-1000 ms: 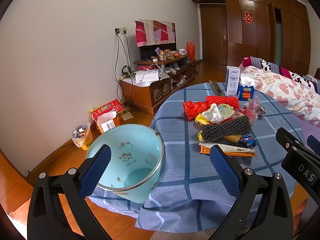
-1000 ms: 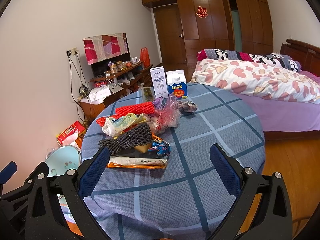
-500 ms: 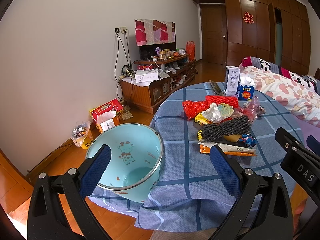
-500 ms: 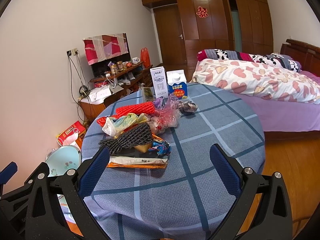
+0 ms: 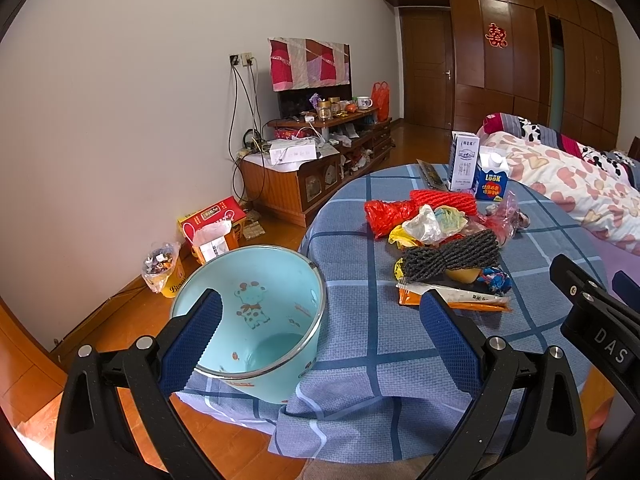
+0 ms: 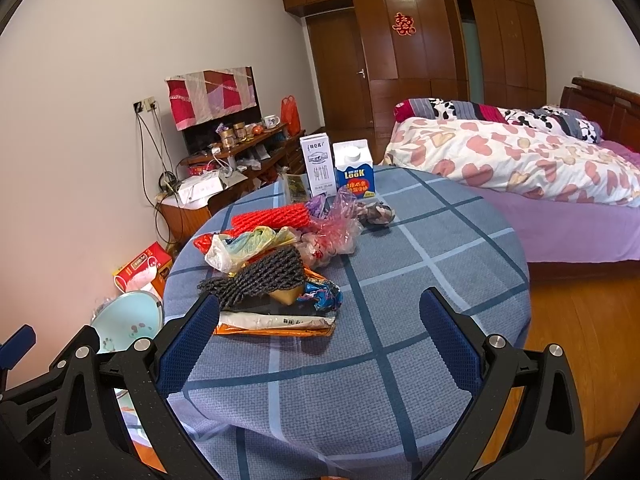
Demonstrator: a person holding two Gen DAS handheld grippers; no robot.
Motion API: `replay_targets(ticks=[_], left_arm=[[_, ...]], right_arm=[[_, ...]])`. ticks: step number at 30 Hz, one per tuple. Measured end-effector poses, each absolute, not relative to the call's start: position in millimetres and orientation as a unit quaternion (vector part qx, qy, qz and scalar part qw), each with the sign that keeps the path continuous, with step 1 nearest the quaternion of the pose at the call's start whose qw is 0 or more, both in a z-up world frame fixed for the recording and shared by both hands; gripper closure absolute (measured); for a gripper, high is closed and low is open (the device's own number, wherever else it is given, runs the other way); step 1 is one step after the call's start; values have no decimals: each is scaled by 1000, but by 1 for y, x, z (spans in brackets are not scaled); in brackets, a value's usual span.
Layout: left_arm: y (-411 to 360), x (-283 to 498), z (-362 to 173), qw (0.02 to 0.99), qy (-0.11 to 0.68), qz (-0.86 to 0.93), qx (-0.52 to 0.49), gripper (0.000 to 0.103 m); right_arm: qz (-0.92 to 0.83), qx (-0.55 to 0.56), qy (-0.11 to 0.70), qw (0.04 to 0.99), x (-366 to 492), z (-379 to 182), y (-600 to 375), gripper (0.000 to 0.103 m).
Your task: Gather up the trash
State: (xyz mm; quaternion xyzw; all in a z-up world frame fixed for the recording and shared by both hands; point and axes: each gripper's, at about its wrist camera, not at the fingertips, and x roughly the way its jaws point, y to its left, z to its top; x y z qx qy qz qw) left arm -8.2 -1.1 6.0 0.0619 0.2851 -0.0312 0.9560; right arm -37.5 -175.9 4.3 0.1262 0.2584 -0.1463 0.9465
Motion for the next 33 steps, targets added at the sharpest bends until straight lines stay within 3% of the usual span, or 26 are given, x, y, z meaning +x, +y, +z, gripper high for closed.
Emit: replay_targets(ticks=[21,33], left_arm=[[-2,-4,-2,953,295,-34,65,6],[-5,25,-43,937,338,-43,75,6]], right_arm=[[-147,128,260,946,-37,1,-177,5],[-169,120,279,938,-25,-29,-203,5]])
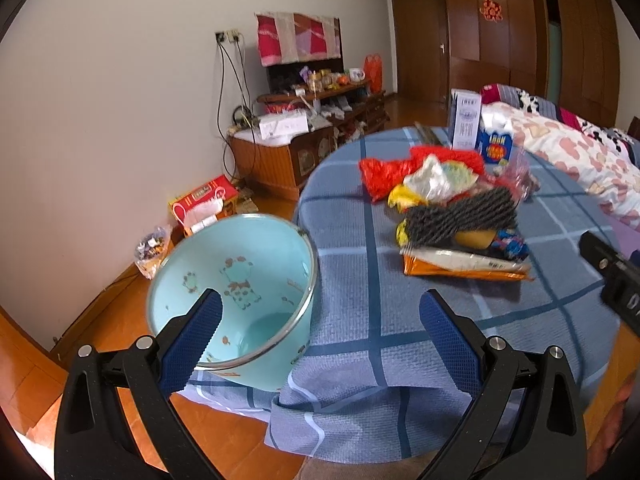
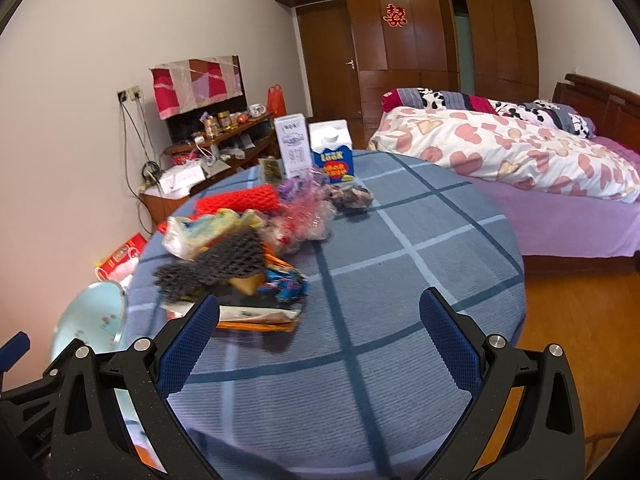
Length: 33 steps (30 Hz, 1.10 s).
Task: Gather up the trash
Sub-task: 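Grasp the black mesh scrubber with left tool while right tool grasps a colorful wrapper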
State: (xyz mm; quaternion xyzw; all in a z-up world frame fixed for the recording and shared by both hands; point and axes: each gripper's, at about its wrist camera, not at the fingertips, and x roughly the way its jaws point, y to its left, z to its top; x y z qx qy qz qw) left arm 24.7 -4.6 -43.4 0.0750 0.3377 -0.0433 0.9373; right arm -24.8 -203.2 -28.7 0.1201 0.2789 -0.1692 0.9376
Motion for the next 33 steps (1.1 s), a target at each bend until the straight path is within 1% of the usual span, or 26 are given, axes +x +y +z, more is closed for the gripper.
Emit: replay_targets(ticks=[7,9,10,14,16,20,23,25,28,29,30,32,33], left_arm=[[-15,48,-66,930,350,-68,86,7],[-19,55,-69,928,353,-77,88,11],[-20,58,-70,928,354,-81,87,11],[-30,72,-74,925,356,-97,94,13],[-36,79,-72,925,351,-107,95,13],[-51,94,-66,926,335,-141,100,14],[-66,111,-64,921,334,-176,97,21],[-76,121,-65,915,339,-198,95,22],[-88,130,-71,907,350,-215,97,30],[-92,132,-74,904,354,-218,98,35],[-94,133,-76,903,356,-221,98,43],[-97,135,-79,899,362,-228,97,51],[-98,136,-79,899,361,-228,97,53]], right_arm=[[-163,112,301,933,-3,-49,-226,7],[-155,110,313,931,5,-55,-230,16],[-151,108,320,929,9,-59,-230,22],[-137,120,347,920,25,-73,-235,24],[-130,119,352,919,33,-75,-235,28],[-116,121,360,918,43,-76,-235,29],[-108,111,365,918,47,-77,-232,29],[-109,116,367,916,49,-78,-235,29],[-108,129,374,912,50,-80,-241,29],[-107,130,375,911,49,-81,-241,29],[-106,130,376,912,49,-81,-240,29],[-102,125,374,913,51,-80,-238,30],[-100,123,373,914,52,-80,-237,31]])
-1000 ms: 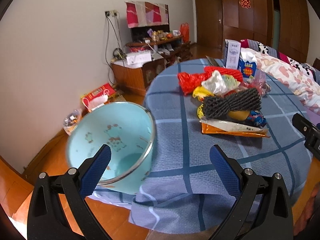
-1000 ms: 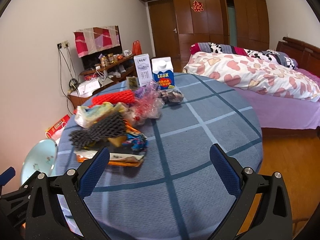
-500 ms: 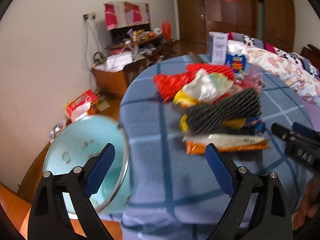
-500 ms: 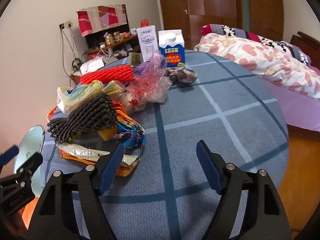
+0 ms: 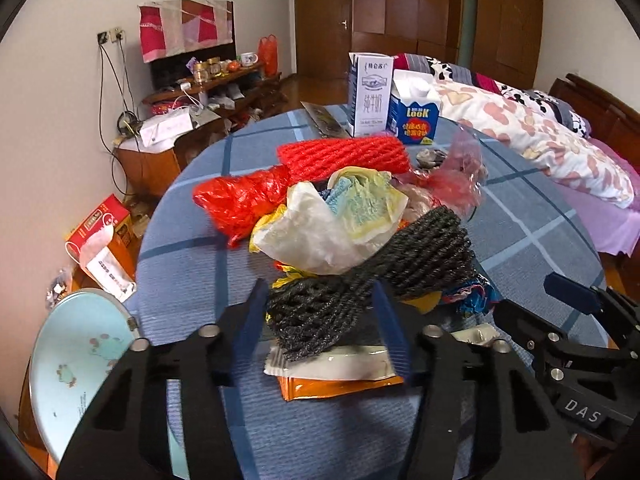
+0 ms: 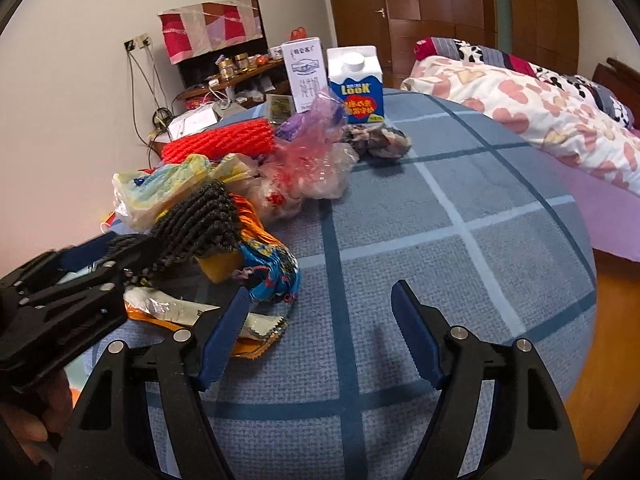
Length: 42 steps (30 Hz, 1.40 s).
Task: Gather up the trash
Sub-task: 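Grasp the black mesh scrubber with left tool while right tool grasps a colorful wrapper, then carry both held items over the teal bucket and open both tools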
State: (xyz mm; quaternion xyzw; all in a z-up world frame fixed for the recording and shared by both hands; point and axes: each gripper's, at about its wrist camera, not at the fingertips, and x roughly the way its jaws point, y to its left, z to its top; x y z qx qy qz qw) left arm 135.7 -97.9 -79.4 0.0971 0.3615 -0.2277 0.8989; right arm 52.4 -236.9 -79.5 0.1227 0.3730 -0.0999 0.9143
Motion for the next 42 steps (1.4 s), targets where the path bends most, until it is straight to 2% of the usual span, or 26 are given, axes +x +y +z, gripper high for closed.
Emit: replay_targets(ticks=[1,3,5,7,9,11,13,26,42], left_arm=[[-99,136,-79,901,356,-227,98,55],[-99,134,-78,904,350,-226,99,72],[-99,136,-79,901,354,-232,95,84],[-100,137,-81,898,361,-237,89,86],[-99,136,-82,896,364,-238,86,88],[-97,132,-79,897,362,-242,80,90],[-95,128,-73,899,355,-245,80,90],[-74,75,-25,917,305,-250,67,90],[-23,56,19,946,267,-182,36,90]], right_arm=[[-97,120,372,915,54,-79,-236,32],[-92,118,373,916,59,-78,-236,33],[-83,119,380,914,67,-79,-236,35],[-71,122,395,908,78,-84,-235,37],[-57,133,409,901,88,-90,-235,48],[-46,142,421,895,92,-95,-235,72],[-40,149,420,894,91,-94,-237,79],[-96,155,332,926,24,-43,-253,82],[-116,116,240,957,-13,26,-242,89]])
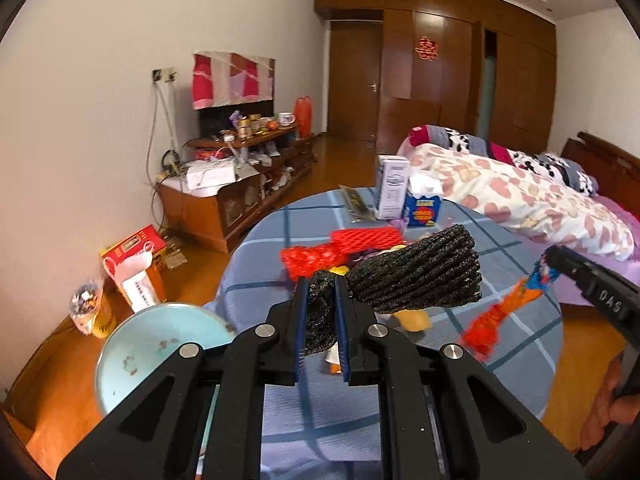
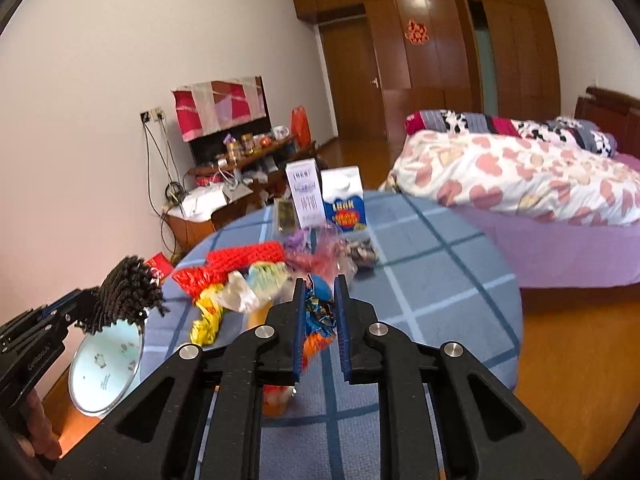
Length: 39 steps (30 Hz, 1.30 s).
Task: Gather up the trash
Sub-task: 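Carry both held items over the teal bucket and open both tools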
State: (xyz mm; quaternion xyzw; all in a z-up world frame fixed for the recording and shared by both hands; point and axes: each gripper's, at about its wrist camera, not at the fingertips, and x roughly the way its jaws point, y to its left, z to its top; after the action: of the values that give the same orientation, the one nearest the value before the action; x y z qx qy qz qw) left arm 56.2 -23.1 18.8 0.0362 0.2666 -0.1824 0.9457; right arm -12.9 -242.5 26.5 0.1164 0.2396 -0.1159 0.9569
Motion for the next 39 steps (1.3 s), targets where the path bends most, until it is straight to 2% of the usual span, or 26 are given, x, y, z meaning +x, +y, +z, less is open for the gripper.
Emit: replay_targets(ticks=[10,24,32,39], left_arm=[[27,57,7,949,285,-130,23,90],[109,63,9,959,281,-15,24,90],[147,75,-11,951,304,52,28,90],[168,86,-38,939,334,75,31,90]], right_arm=[[-120,112,264,950,2,15,-238,90],[-35,81,223,971,34,64,-165,91],[47,60,259,963,84,41,-81,90],[95,26,313,945,125,-3,-11,90]])
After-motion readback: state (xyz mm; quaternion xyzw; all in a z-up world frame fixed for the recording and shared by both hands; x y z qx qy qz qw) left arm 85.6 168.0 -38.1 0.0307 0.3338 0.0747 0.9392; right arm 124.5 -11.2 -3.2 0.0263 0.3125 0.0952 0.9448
